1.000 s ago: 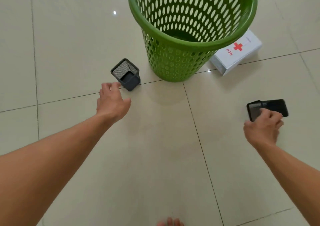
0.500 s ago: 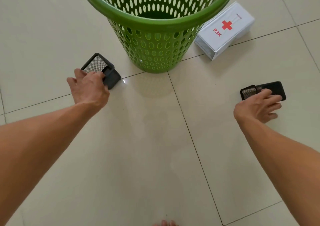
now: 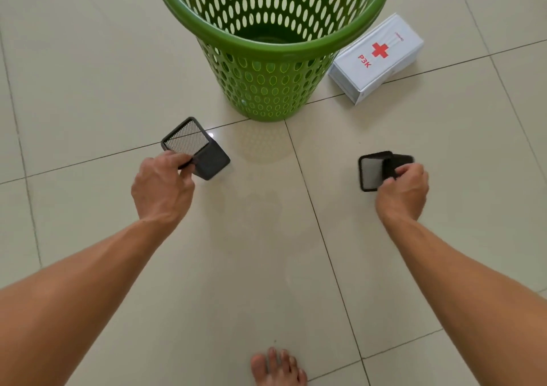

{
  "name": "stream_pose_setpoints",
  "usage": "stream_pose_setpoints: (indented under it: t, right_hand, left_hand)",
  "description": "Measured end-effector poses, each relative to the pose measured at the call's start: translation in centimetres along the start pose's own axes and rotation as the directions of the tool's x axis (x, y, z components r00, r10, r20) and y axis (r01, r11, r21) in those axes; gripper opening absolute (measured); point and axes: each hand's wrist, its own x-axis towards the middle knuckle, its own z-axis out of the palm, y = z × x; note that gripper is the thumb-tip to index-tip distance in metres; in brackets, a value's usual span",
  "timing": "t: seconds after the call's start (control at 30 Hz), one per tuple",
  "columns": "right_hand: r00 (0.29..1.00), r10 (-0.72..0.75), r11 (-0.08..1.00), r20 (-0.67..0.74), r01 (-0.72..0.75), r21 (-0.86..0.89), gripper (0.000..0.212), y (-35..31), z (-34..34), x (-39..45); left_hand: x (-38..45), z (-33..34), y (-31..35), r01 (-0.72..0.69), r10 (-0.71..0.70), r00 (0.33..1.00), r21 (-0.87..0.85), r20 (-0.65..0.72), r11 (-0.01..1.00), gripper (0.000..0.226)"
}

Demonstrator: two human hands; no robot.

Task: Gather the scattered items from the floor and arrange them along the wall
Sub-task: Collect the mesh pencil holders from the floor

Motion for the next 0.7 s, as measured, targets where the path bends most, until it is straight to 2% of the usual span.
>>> stream_pose_setpoints:
  t: [0.1,0.17,0.27,0.43,0.57,0.7]
  right_hand:
    - [0.993,-0.036,0.981,0.113,0.014,0.192,0.016,-1.7,-0.2,-4.9]
    - [0.969,-0.044,0.947,0.241,-0.037,0.319,0.018,-2.9,-0.6,-8.6]
    - [0.901,-0.048,0.915,0.431,-0.133,0.38,0.016,-4.6,-1.1,-14.1]
    - [0.776,-0.108,0.933,0.622,-0.136,0.333,0.014,-6.7,0.6,-22.6]
    - [0.682,-0.169,0.949,0.712,-0.083,0.304,0.009,-8.3,1.9,-30.2]
    - [0.591,-0.222,0.955,0.776,-0.029,0.295,0.008,-8.7,2.6,-38.7]
  left_hand:
    - [-3.1,-1.4,-1.4,-0.109,0.11,0.993,-0.018,0.037,0.994,0.016]
    - [-5.0,-2.5,-3.0,-0.174,0.175,0.983,-0.026,0.051,0.984,0.016]
    - [-8.0,-4.2,-6.7,-0.185,0.187,0.98,-0.03,0.075,0.982,0.016]
    - [-13.5,-7.2,-14.4,-0.126,0.128,0.989,-0.035,0.074,0.991,0.017]
    - [-18.8,-9.7,-21.7,0.042,-0.041,0.998,-0.031,0.043,0.999,0.016]
    - [-25.2,-12.2,-28.9,0.199,-0.199,0.98,-0.006,-0.015,0.98,0.019]
